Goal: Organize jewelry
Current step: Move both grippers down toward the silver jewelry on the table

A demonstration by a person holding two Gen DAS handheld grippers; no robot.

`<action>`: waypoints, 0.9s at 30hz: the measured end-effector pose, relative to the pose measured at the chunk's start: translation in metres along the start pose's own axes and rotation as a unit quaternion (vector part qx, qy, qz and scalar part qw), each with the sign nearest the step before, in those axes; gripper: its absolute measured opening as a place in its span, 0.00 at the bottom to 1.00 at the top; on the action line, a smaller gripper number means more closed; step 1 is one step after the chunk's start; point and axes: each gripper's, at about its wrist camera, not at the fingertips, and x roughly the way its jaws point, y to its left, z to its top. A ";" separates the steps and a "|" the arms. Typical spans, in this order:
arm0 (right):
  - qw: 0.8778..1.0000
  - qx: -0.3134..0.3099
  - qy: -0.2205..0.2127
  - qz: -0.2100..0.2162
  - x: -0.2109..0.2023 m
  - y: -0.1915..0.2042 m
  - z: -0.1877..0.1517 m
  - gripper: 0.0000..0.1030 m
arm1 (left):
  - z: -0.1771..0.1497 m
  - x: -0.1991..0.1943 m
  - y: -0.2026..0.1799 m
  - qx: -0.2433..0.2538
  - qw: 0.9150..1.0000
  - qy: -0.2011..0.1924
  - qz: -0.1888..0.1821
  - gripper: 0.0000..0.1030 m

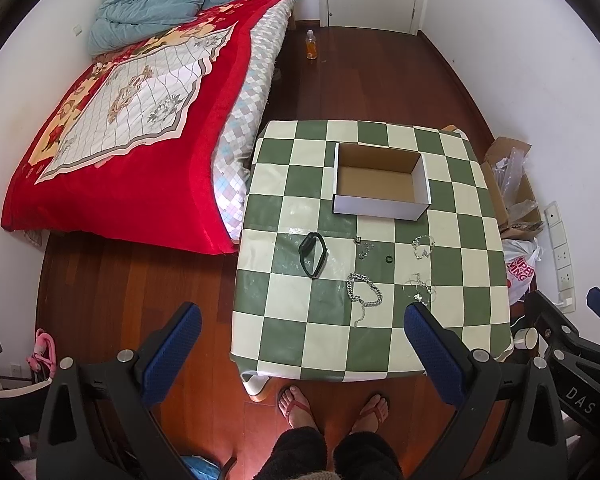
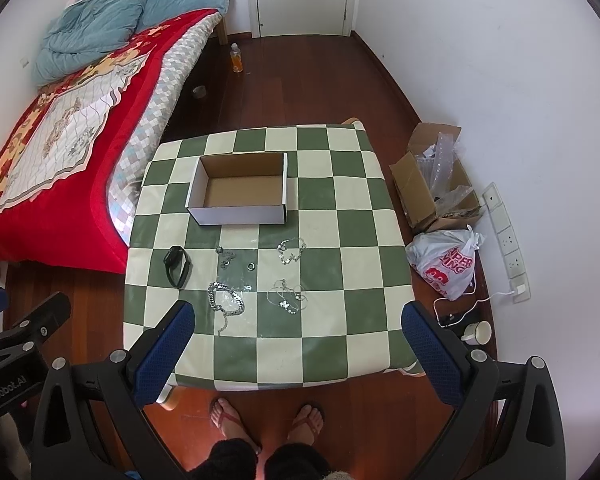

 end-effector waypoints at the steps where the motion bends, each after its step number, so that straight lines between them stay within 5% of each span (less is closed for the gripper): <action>1: 1.000 0.000 0.000 0.000 0.000 0.000 0.000 1.00 | 0.000 0.000 0.001 0.000 1.000 0.000 0.000 1.00; 10: 1.000 0.009 0.023 -0.001 0.013 0.000 0.003 1.00 | 0.001 0.023 -0.003 0.009 0.999 0.032 0.035 1.00; 16: 0.996 0.024 0.089 0.006 0.064 -0.003 -0.005 1.00 | -0.001 0.076 -0.012 0.033 0.995 0.072 0.062 1.00; 27: 0.989 0.018 0.146 -0.024 0.151 -0.006 -0.027 1.00 | -0.007 0.169 -0.048 0.079 0.986 0.136 0.061 1.00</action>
